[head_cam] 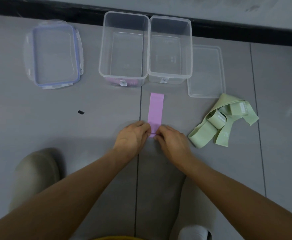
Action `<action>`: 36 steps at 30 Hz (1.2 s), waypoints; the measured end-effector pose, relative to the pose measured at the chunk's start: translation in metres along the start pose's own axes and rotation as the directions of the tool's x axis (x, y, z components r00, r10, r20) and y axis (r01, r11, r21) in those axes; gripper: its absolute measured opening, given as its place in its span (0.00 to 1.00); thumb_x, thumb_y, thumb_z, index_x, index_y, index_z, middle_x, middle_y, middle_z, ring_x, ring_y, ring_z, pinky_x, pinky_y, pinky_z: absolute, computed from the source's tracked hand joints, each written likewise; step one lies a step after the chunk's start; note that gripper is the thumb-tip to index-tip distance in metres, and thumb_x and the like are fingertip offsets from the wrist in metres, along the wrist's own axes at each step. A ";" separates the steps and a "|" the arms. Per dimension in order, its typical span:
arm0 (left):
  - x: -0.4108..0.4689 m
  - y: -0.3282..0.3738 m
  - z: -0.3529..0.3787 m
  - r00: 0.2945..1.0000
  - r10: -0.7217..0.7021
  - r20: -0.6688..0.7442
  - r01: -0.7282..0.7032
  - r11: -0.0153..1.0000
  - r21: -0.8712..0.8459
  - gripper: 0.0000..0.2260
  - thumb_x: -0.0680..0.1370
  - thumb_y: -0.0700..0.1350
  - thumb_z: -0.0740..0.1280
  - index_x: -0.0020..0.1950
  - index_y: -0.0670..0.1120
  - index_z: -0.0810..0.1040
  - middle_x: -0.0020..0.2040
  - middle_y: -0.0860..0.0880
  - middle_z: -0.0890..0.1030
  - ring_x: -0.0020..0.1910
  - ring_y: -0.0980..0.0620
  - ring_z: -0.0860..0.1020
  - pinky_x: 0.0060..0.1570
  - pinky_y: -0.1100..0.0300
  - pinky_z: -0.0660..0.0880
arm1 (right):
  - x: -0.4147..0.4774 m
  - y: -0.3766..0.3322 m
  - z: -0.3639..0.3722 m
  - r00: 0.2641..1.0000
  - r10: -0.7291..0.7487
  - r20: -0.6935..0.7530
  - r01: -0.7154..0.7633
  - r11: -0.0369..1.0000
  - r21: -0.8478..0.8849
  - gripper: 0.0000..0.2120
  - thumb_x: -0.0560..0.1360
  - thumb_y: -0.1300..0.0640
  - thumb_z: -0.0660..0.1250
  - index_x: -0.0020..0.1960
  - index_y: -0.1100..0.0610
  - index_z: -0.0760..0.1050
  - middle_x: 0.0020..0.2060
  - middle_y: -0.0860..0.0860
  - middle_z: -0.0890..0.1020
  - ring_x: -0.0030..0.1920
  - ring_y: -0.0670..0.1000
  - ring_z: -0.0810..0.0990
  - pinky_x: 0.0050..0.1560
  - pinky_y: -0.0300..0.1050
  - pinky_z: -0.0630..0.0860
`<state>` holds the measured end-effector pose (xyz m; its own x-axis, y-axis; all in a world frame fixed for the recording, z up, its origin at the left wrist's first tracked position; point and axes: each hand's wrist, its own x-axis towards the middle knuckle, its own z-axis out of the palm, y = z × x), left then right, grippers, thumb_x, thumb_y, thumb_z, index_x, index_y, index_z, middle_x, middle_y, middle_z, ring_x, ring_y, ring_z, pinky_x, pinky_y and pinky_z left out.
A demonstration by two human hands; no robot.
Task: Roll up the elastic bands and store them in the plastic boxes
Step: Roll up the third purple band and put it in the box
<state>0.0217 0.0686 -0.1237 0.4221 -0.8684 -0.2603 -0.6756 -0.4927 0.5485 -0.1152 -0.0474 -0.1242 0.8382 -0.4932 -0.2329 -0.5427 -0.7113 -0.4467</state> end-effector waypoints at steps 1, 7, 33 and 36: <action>0.000 0.000 0.000 1.000 -0.006 -0.004 0.006 1.000 0.006 0.10 0.79 0.52 0.60 0.49 0.50 0.78 0.48 0.48 0.76 0.43 0.44 0.77 0.43 0.51 0.75 | -0.001 0.000 0.000 1.000 0.003 -0.008 -0.003 1.000 0.014 0.04 0.78 0.51 0.65 0.48 0.51 0.73 0.46 0.49 0.80 0.44 0.54 0.79 0.40 0.49 0.74; -0.004 -0.008 0.000 0.996 0.082 -0.043 -0.081 0.996 0.026 0.13 0.75 0.55 0.61 0.49 0.49 0.79 0.47 0.48 0.78 0.43 0.45 0.79 0.40 0.54 0.75 | 0.004 -0.001 -0.004 0.997 0.072 0.014 -0.073 0.994 0.082 0.04 0.78 0.51 0.64 0.46 0.50 0.73 0.46 0.46 0.80 0.46 0.52 0.78 0.44 0.50 0.75; 0.009 0.003 -0.003 0.990 0.069 -0.125 -0.058 0.994 0.094 0.05 0.78 0.47 0.65 0.48 0.47 0.78 0.47 0.46 0.77 0.41 0.42 0.77 0.37 0.53 0.72 | 0.015 0.006 -0.014 0.999 0.015 0.032 -0.016 1.000 0.010 0.10 0.79 0.46 0.63 0.51 0.51 0.77 0.47 0.50 0.79 0.47 0.54 0.79 0.43 0.47 0.72; 0.010 0.002 -0.005 0.986 0.115 -0.123 -0.099 0.987 0.130 0.11 0.77 0.52 0.59 0.46 0.48 0.78 0.45 0.47 0.77 0.40 0.43 0.77 0.35 0.53 0.75 | 0.015 0.004 -0.013 0.998 0.049 0.028 -0.050 0.998 0.024 0.09 0.79 0.47 0.64 0.51 0.51 0.76 0.47 0.49 0.79 0.46 0.53 0.79 0.43 0.46 0.72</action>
<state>0.0278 0.0590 -0.1217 0.4130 -0.9057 -0.0957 -0.7865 -0.4077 0.4638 -0.1055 -0.0643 -0.1188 0.8118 -0.5130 -0.2788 -0.5821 -0.6739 -0.4551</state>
